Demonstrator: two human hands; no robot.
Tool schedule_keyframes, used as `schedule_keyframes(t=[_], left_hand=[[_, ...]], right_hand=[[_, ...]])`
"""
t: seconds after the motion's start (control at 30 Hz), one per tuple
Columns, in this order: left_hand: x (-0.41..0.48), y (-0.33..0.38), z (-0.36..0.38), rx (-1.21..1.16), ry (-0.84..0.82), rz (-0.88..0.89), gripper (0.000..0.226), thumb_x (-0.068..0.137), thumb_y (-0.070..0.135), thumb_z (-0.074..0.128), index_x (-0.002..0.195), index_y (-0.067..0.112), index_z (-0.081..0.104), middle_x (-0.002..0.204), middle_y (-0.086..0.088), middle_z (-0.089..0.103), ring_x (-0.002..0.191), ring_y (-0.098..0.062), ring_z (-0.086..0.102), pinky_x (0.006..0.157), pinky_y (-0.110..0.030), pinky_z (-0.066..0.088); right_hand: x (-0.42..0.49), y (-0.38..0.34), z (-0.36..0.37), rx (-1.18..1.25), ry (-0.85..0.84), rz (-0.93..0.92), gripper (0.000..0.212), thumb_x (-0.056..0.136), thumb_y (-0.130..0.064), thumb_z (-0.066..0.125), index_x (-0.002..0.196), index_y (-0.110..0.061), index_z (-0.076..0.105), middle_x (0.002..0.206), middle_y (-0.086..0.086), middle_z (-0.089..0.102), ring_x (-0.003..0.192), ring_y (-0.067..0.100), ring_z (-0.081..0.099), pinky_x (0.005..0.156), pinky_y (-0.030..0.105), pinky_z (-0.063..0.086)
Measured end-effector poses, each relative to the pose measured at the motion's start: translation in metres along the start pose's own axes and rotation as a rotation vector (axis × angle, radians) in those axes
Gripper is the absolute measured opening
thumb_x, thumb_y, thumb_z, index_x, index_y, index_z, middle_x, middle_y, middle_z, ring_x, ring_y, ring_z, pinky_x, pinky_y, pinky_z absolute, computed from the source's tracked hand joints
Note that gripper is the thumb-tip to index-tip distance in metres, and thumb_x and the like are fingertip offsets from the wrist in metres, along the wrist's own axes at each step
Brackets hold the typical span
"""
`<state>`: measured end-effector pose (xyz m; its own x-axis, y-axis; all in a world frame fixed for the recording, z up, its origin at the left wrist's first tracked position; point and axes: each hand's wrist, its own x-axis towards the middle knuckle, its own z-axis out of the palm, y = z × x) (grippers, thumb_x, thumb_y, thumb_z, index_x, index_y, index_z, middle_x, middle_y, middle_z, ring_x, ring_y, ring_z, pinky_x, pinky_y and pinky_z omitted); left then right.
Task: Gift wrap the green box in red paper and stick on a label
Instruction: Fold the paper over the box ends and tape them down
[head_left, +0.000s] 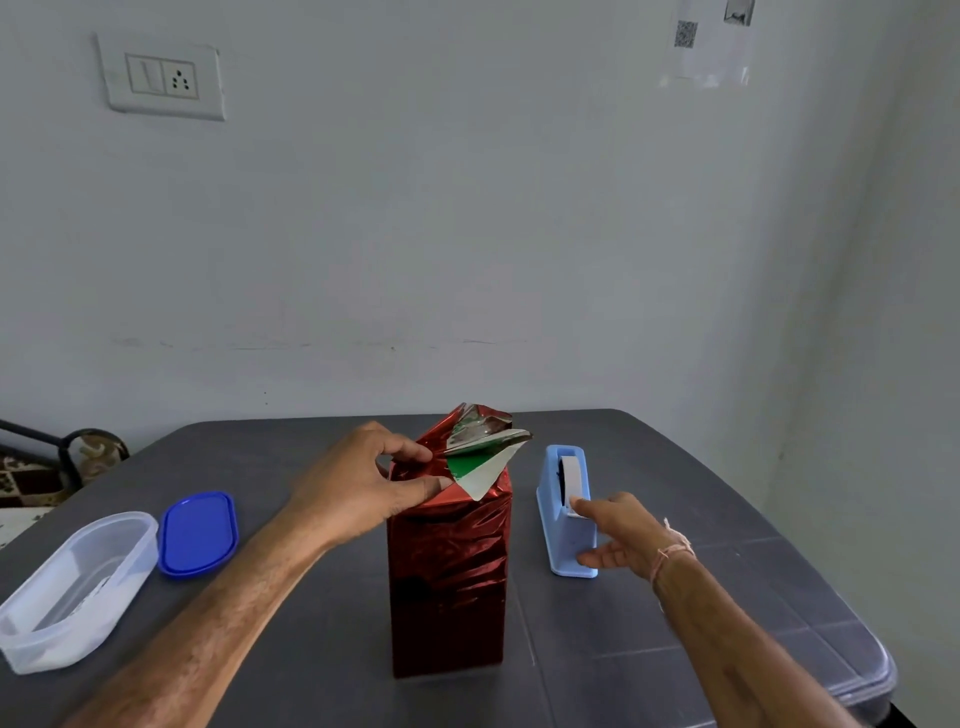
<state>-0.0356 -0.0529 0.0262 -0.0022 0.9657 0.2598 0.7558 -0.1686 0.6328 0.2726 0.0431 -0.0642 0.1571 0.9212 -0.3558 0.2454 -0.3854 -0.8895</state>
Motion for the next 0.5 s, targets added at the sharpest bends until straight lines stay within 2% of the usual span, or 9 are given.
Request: schedule_keyframes(t=[0.1,0.2,0.3,0.4,0.5], left_hand=[[0.000,0.001,0.000,0.005,0.000,0.002,0.050,0.071,0.064,0.080,0.114,0.039,0.074,0.115,0.018,0.057,0.095,-0.007,0.058,0.085,-0.042,0.059],[0.000,0.001,0.001,0.005,0.007,0.005,0.050,0.072,0.063,0.080,0.114,0.038,0.074,0.115,0.017,0.057,0.094,-0.007,0.058,0.084,-0.039,0.059],[0.000,0.001,0.002,0.002,0.006,0.005,0.050,0.073,0.061,0.080,0.116,0.037,0.073,0.116,0.016,0.057,0.095,-0.008,0.058,0.085,-0.040,0.058],[0.000,0.001,0.002,-0.007,0.006,0.008,0.051,0.072,0.061,0.080,0.116,0.037,0.074,0.116,0.015,0.056,0.095,-0.008,0.058,0.085,-0.039,0.058],[0.000,0.000,0.003,-0.016,0.018,0.014,0.052,0.070,0.063,0.080,0.116,0.037,0.074,0.115,0.017,0.056,0.095,-0.007,0.057,0.084,-0.037,0.057]], right_hand=[[-0.003,-0.013,-0.002,0.006,-0.033,0.021,0.051,0.097,-0.023,0.070,0.137,0.001,0.049,0.130,0.018,0.048,0.115,0.047,0.063,0.062,0.050,0.064],[-0.006,-0.019,0.000,-0.014,-0.053,0.079,0.035,0.100,-0.017,0.064,0.128,-0.002,0.050,0.124,0.020,0.047,0.106,0.051,0.068,0.057,0.047,0.063],[-0.006,-0.018,0.003,0.006,-0.048,0.117,0.033,0.098,-0.012,0.063,0.125,-0.002,0.048,0.123,0.022,0.046,0.095,0.053,0.071,0.053,0.046,0.063],[-0.005,-0.017,0.007,0.044,-0.028,0.127,0.030,0.098,-0.011,0.064,0.122,-0.002,0.047,0.126,0.023,0.045,0.099,0.055,0.068,0.044,0.045,0.060],[-0.003,-0.016,0.009,0.106,-0.015,0.104,0.029,0.099,-0.011,0.063,0.123,-0.002,0.050,0.128,0.023,0.046,0.109,0.055,0.063,0.044,0.050,0.059]])
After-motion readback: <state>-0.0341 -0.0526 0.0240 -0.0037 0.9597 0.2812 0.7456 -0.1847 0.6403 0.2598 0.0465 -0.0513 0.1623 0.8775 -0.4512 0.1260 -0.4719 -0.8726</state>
